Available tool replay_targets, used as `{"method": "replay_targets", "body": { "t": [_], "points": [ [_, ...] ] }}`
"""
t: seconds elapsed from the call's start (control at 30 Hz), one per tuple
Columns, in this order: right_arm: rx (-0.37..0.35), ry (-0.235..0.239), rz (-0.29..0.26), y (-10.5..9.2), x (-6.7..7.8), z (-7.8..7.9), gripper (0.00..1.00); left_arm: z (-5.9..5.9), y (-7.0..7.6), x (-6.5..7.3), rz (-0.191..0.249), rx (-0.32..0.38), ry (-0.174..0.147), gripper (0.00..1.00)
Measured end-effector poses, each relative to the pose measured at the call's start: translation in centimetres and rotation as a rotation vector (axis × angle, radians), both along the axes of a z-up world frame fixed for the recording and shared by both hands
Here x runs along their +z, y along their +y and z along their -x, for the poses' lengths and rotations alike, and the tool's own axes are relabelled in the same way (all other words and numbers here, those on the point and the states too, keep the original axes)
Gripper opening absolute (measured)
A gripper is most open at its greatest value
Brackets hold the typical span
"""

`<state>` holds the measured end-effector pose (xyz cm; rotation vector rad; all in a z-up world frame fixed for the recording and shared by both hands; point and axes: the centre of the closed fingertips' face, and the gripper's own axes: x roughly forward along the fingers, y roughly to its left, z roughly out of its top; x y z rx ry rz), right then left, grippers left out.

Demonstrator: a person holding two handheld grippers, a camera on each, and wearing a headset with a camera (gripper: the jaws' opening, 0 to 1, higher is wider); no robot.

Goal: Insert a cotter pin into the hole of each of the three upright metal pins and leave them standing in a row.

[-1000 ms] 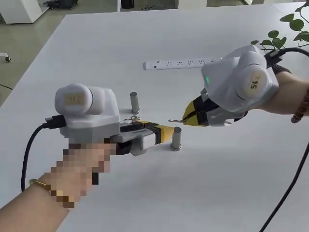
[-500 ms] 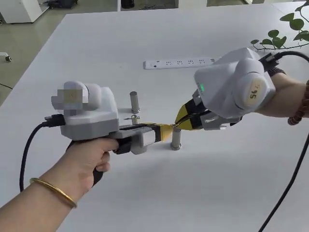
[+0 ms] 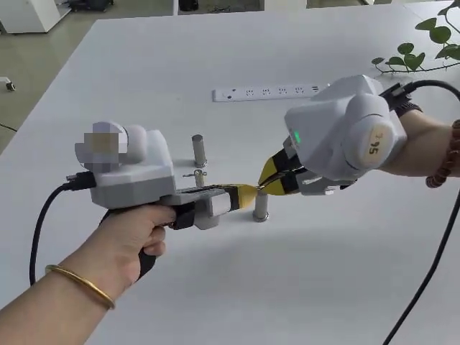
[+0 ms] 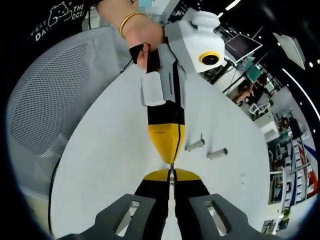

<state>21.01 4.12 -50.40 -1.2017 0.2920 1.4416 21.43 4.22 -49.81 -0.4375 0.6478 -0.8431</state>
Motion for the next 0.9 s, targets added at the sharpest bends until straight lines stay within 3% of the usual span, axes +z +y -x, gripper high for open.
{"method": "replay_targets", "body": {
  "t": [0.2,0.37,0.47,0.63,0.7,0.9],
  "points": [
    [0.009,-0.007,-0.001,0.2,0.1,0.1,0.00,0.0,0.2,0.0,0.036,0.010,0.026,0.01],
    [0.000,0.001,-0.008,0.4,0.0,0.1,0.00,0.1,0.2,0.1,-0.004,-0.007,-0.024,0.00],
    [-0.007,0.014,-0.015,0.4,-0.1,0.1,0.00,0.1,0.2,0.0,-0.008,-0.010,-0.018,0.00],
    [-0.077,0.106,-0.084,0.3,-0.2,-0.1,0.02,0.5,0.4,-0.3,-0.038,-0.022,-0.035,0.00],
    [-0.119,0.164,-0.109,0.1,-0.1,-0.1,0.04,0.6,0.5,-0.4,-0.054,-0.026,-0.052,0.00],
    [-0.248,0.346,-0.199,-0.6,0.1,-0.6,0.07,0.8,0.9,-0.3,-0.096,-0.063,-0.137,0.00]
  ]
}}
